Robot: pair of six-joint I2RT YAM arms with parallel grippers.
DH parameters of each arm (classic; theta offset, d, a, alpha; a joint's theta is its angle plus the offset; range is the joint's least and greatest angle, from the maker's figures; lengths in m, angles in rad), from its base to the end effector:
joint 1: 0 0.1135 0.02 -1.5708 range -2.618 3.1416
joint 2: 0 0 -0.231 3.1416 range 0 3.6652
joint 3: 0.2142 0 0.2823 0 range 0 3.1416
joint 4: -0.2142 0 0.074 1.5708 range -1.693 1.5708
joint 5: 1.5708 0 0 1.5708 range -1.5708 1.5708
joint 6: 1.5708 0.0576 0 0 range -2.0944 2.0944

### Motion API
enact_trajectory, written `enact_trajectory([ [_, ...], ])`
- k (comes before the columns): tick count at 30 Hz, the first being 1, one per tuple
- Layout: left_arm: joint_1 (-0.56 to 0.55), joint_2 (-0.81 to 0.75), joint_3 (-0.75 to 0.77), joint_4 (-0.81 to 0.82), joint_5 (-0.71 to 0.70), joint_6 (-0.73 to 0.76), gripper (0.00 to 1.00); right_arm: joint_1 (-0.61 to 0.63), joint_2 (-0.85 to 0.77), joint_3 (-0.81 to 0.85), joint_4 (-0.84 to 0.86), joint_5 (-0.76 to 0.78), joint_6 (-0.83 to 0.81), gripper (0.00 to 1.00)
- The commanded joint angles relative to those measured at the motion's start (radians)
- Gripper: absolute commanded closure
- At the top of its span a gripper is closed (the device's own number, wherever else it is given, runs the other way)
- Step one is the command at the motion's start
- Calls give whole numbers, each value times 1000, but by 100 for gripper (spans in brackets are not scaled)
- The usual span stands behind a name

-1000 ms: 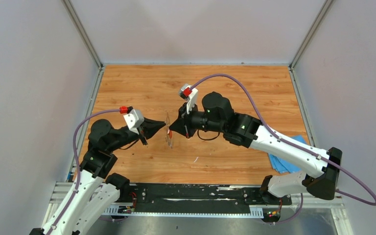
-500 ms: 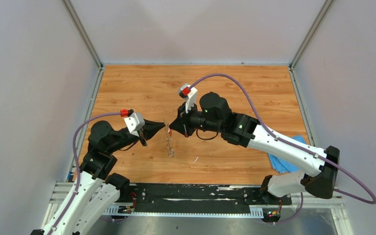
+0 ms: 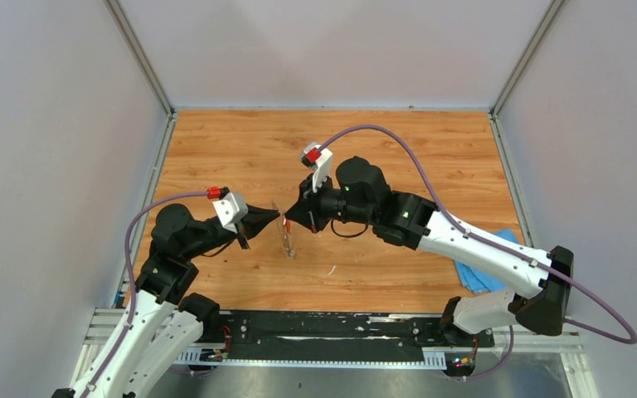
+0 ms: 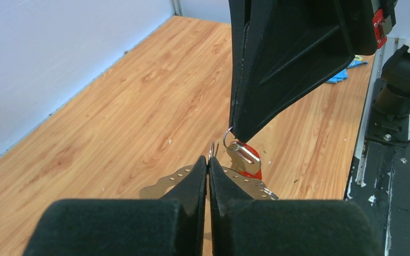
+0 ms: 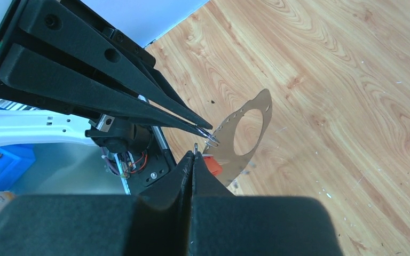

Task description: Put the keys on the keyring

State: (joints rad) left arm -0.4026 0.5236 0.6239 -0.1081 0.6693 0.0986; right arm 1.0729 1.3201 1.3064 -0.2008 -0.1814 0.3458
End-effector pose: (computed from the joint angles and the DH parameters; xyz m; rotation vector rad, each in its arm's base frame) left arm 0.1770 -0.1142 0.3154 0.8968 1.3604 -0.7608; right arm 0.1661 0.3274 0.3657 -0.8213 1.7596 1.1499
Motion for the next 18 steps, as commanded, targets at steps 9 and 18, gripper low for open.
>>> enact_trajectory([
  [9, -5, -4, -7, 8, 13, 12, 100, 18, 15, 37, 29, 6, 13, 100],
  [18, -5, -30, -17, 8, 52, 45, 100, 18, 17, 34, 13, 31, 17, 100],
])
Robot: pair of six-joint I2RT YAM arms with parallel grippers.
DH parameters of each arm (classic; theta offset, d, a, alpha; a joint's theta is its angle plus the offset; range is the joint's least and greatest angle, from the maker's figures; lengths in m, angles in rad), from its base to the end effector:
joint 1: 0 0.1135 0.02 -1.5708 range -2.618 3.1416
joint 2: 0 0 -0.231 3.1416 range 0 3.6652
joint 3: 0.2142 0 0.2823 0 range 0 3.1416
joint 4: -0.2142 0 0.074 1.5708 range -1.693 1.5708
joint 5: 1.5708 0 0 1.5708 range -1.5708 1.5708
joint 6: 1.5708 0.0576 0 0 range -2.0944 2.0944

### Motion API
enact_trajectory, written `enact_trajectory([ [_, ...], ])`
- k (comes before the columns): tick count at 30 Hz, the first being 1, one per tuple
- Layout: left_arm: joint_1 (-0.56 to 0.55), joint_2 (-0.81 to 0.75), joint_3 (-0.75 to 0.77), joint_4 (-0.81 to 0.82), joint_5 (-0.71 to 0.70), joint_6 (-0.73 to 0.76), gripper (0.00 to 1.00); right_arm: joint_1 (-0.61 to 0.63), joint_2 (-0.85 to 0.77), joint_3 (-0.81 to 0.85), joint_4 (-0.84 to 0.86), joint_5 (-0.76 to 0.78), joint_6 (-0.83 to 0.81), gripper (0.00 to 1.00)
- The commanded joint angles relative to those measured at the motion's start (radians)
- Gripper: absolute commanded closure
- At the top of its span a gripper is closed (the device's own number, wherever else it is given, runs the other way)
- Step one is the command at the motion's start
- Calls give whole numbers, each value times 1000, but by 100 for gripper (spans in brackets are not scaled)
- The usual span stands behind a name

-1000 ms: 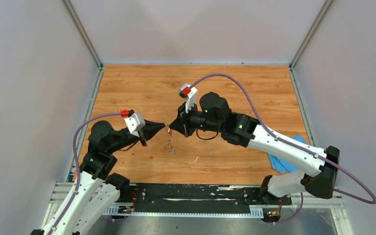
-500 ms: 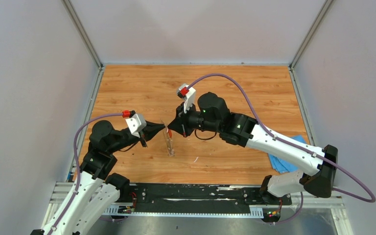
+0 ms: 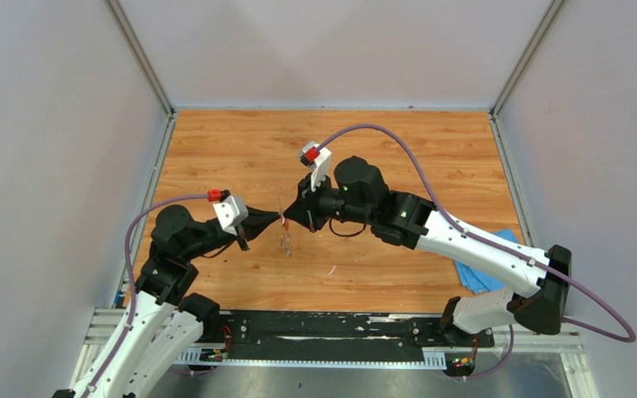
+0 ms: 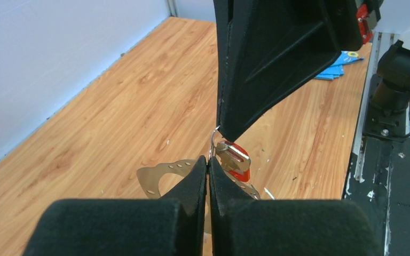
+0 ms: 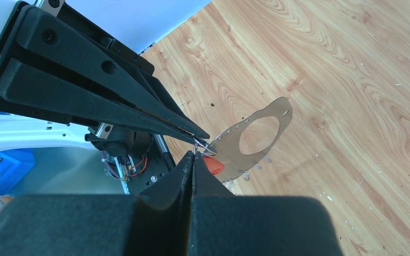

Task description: Put the keys on the keyring

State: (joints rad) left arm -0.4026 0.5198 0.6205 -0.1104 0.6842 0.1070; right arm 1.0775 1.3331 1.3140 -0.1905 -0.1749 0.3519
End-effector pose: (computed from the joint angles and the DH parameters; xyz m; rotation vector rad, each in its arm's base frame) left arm 0.1758 -0.1144 0.3145 0.9130 1.3523 -0.7664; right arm 0.1666 0.3310 0.3655 -0.8141 1.7582 1.1535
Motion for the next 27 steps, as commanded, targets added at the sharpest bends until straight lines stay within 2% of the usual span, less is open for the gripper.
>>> enact_trajectory([
  [1, -5, -33, -16, 12, 49, 49, 100, 13, 4, 27, 0, 25, 11, 100],
  [27, -5, -61, -17, 22, 2, 42, 100, 15, -16, -15, -10, 10, 26, 100],
])
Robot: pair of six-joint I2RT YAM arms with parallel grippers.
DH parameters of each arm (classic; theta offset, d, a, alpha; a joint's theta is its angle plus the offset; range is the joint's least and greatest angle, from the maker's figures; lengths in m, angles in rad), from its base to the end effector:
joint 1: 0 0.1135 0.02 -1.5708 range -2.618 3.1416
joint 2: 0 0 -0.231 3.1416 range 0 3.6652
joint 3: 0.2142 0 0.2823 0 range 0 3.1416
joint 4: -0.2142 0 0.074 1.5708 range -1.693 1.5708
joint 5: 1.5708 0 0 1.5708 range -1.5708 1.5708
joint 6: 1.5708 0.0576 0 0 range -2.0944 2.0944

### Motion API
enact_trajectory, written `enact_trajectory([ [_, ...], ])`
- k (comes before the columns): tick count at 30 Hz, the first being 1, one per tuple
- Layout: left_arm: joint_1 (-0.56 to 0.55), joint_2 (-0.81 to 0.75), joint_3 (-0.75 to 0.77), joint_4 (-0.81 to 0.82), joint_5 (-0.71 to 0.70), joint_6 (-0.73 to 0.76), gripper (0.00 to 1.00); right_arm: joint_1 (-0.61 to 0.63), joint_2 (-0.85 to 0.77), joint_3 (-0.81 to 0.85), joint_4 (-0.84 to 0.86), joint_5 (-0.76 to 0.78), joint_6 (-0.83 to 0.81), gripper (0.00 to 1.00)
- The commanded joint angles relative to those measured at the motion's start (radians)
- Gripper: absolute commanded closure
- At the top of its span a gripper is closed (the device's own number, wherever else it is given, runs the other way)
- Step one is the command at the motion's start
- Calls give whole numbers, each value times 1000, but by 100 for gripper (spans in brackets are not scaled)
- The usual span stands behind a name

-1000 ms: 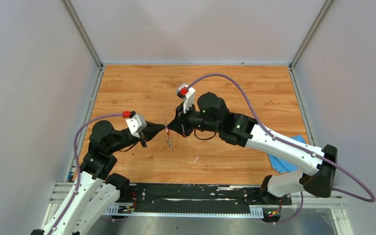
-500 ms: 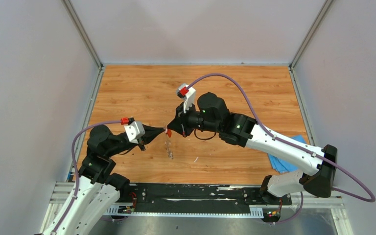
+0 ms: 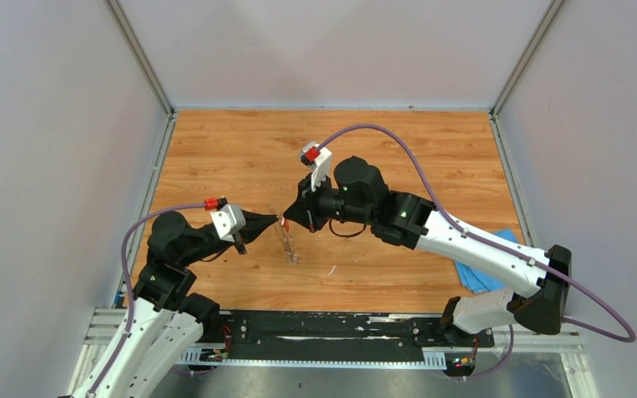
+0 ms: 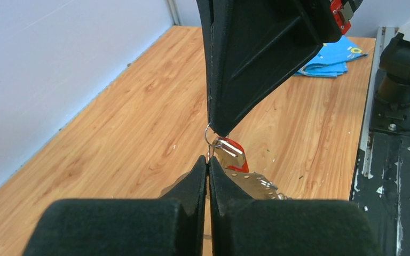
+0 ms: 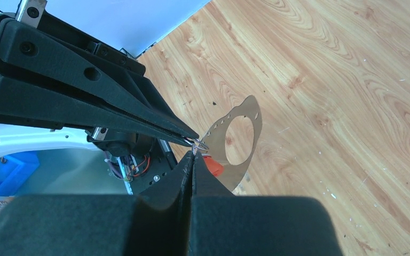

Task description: Put the keys on the keyring

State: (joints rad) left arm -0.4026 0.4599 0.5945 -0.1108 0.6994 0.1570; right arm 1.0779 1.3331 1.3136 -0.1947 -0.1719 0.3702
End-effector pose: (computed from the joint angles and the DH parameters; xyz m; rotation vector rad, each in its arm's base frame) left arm 0.1661 -0.1110 0.3153 0.9517 1.2856 -0.7303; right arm 0.1666 0.3309 0.3648 -0.7989 1.7739 1.1613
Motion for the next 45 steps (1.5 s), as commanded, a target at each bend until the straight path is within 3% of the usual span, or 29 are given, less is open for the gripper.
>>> enact_trajectory([
  [1, -5, -1, 10, 23, -15, -8, 100, 15, -17, -17, -5, 7, 8, 100],
  [31, -5, -6, 14, 62, -21, -43, 100, 8, -23, -64, -3, 12, 33, 100],
  [45, -5, -6, 28, 69, -23, -46, 100, -36, -74, -170, 115, -68, 72, 100],
])
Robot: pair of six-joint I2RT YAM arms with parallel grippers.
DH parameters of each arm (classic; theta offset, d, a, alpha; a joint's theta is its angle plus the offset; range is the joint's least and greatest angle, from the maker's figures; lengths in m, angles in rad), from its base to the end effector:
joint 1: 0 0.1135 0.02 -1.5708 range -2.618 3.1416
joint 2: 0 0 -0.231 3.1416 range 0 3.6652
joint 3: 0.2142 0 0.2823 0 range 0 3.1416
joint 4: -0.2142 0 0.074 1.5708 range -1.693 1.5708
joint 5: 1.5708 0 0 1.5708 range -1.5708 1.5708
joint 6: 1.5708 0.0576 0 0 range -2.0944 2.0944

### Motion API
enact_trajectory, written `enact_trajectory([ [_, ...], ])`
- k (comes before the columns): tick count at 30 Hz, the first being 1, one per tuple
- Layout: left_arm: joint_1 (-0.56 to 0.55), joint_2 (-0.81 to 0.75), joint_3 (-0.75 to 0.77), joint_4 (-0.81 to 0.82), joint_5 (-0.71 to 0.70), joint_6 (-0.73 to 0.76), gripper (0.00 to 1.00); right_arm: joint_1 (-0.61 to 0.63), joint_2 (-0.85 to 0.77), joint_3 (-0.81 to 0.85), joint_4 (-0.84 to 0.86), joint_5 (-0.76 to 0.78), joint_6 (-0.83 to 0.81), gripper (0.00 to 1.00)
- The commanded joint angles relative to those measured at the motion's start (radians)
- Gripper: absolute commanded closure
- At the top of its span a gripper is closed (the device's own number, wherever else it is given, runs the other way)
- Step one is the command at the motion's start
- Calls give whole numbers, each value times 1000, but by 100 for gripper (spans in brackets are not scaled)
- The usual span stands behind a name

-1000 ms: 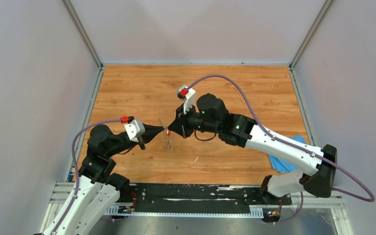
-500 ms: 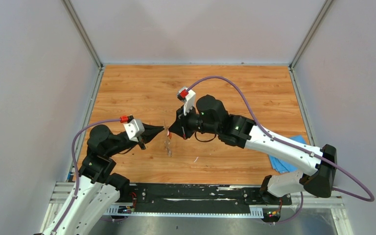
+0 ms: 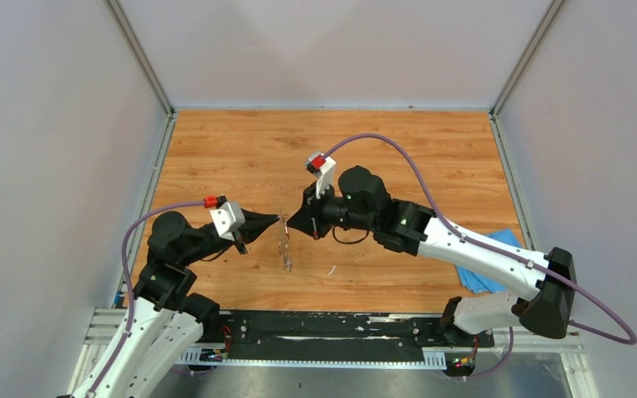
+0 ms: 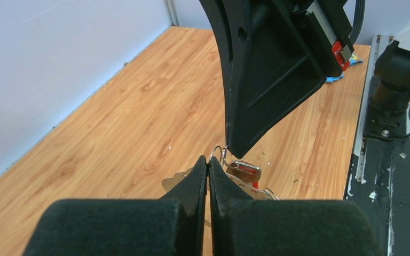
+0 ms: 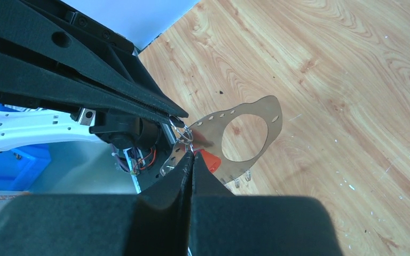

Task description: Put the keys on the keyring

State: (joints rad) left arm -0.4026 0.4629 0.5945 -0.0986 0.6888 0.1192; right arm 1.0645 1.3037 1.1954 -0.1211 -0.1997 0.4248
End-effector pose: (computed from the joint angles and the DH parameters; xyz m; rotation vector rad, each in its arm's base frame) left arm 0.1672 -0.1110 0.3162 0.9211 1.3014 -0.7491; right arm 0.1679 0.3263 0.3365 -0.7681 1.8211 1.2045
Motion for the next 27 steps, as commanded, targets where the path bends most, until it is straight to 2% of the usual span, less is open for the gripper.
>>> enact_trajectory([
  [1, -5, -8, 30, 59, -17, -13, 100, -26, -50, -62, 53, -45, 19, 100],
  [4, -5, -4, 36, 65, -24, -21, 100, -33, -70, -86, 77, -58, 19, 100],
  [8, -5, 6, 51, 69, -23, -39, 100, -37, -82, -92, 81, -64, 3, 83],
  [15, -5, 20, 65, 71, 4, -52, 100, -40, -78, -74, 68, -89, -37, 70],
  [18, -5, 22, 65, 71, 38, -46, 100, -50, -100, -57, 62, -102, -96, 60],
  [22, -5, 29, 69, 69, 124, -50, 100, -85, -130, -33, 59, -222, -237, 52],
  [27, -5, 44, 85, 68, 261, -71, 100, -115, -156, -39, 60, -447, -389, 49],
])
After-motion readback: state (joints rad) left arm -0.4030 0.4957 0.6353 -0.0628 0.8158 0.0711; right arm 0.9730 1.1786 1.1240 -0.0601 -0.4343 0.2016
